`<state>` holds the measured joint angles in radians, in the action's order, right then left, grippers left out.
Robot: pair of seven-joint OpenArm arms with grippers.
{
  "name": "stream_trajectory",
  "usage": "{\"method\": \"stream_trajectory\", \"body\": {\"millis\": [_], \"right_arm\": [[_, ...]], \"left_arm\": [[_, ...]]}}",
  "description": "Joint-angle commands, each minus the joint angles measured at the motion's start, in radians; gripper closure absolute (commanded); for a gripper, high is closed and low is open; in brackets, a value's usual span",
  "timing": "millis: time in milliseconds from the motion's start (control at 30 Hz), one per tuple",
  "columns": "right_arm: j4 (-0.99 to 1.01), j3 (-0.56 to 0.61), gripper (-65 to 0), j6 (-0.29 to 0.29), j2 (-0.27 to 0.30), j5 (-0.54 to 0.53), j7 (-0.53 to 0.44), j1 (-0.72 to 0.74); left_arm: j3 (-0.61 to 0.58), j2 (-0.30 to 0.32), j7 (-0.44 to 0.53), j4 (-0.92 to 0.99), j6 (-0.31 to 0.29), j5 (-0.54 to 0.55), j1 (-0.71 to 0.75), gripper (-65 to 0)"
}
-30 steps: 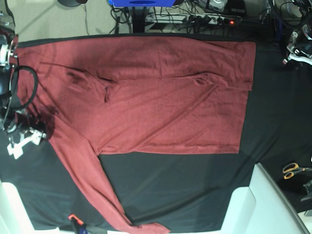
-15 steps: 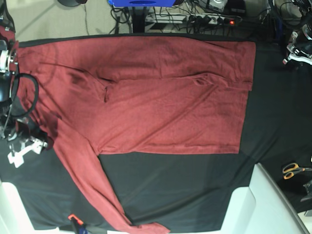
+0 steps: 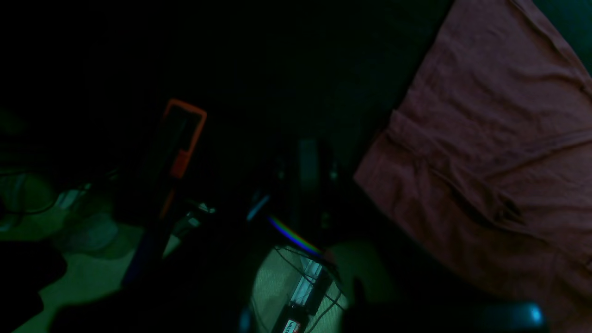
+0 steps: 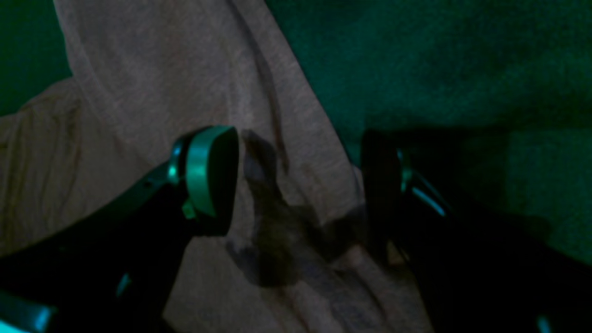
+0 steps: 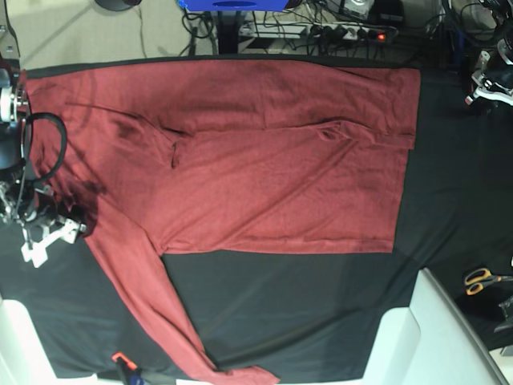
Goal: Fold the T-shirt properly
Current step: 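Move the right gripper to the shirt side edge and grasp it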
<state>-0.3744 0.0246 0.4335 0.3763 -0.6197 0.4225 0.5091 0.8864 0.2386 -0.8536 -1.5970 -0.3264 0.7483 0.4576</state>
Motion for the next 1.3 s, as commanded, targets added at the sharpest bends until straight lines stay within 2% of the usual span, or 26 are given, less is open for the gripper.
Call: {"method": "stream_trajectory", "body": {"millis": [0,33,100,267,333,633,833,867,1000,1267], "right_arm": [[-0.005,0.001,-38.9,-0.008,0.013,0.01,0.008,0.02],[-0.005,0.001,-38.6,-0.008,0.013,0.01,0.008,0.02],[-0.005,-0.001,-33.5,-0.008,0.013,0.01,0.008,0.02],[-0.005,-0.002,-7.2,-0.008,0.013,0.008,0.009,0.02],[-0.005,-0.002,0.0,-0.008,0.013,0.008,0.009,0.023],[-0.05,-0.007,-0.6,-0.008,0.014,0.002,0.014,0.033],[-0.222,-0.008,-0.6,-0.009,0.017,0.001,0.105,-0.002],[-0.246,-0.008,-0.6,-0.015,0.017,0.001,0.112,-0.01],[-0.303,-0.008,-0.6,-0.12,0.017,0.001,0.138,-0.028],[-0.312,-0.008,-0.6,-0.127,0.017,0.001,0.138,-0.04]], "left_arm": [[0.007,0.018,0.017,-0.015,-0.004,0.012,0.007,-3.1],[0.007,0.018,0.017,-0.015,-0.004,0.012,0.007,-3.1],[0.007,0.018,0.017,-0.015,-0.004,0.012,0.007,-3.1],[0.007,0.018,0.017,-0.015,-0.004,0.012,0.008,-3.1],[0.007,0.018,0.017,-0.015,-0.004,0.012,0.008,-3.1],[0.006,0.011,0.017,-0.015,-0.004,0.012,0.002,-3.1],[0.006,0.011,0.017,-0.013,-0.004,0.012,0.003,-3.1],[0.006,0.011,0.017,-0.013,-0.004,0.012,0.003,-3.1],[0.006,0.011,0.017,-0.013,-0.004,0.012,0.003,-3.1],[-0.017,0.017,0.017,-0.013,-0.003,0.012,0.0,-3.3]]}}
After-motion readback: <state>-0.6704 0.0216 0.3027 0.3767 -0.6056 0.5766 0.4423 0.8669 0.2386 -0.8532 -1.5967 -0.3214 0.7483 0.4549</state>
